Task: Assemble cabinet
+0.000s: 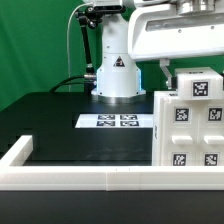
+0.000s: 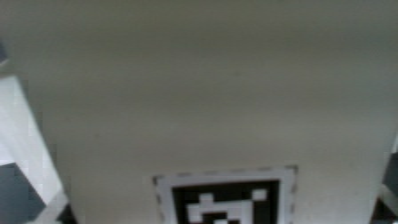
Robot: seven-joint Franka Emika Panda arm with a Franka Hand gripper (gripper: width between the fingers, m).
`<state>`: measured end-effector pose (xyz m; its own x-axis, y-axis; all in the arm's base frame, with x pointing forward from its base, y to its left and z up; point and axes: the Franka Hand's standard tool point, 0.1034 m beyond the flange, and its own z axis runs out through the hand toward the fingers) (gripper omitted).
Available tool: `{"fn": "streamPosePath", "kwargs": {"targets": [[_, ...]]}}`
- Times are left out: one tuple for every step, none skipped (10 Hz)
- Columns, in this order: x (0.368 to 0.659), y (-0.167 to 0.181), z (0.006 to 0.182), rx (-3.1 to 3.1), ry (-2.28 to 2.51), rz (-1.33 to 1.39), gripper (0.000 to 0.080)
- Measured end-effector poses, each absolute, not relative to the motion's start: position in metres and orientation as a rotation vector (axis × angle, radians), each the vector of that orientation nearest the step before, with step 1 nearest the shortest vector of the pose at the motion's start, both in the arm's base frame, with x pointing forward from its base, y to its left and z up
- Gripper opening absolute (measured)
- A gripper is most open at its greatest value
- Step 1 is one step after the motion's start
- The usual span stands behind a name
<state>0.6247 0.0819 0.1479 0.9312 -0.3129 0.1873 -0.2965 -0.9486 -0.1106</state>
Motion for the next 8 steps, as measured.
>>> {"fn": "streamPosePath", "kwargs": {"targets": [[0.6248, 0.0809, 0.1480, -2.990, 0.554, -0.308, 0.0566], [0.6249, 0.0805, 0.1480, -2.971, 0.628, -0.305, 0.0566], [0.6251, 0.0792, 0.1482, -2.938, 0.739, -0.300, 0.0566], [0.6253, 0.0781, 0.1482, -2.900, 0.856, -0.295, 0.0566], [0.6253, 0.0768, 0.1486, -2.826, 1.023, -0.312, 0.0566], [0.6213, 0.0772, 0.1485, -2.728, 1.231, -0.313, 0.0566], [0.6192, 0.0784, 0.1505, -2.643, 1.389, -0.319, 0.0566], [0.6194, 0.0777, 0.1507, -2.570, 1.498, -0.322, 0.0566]]}}
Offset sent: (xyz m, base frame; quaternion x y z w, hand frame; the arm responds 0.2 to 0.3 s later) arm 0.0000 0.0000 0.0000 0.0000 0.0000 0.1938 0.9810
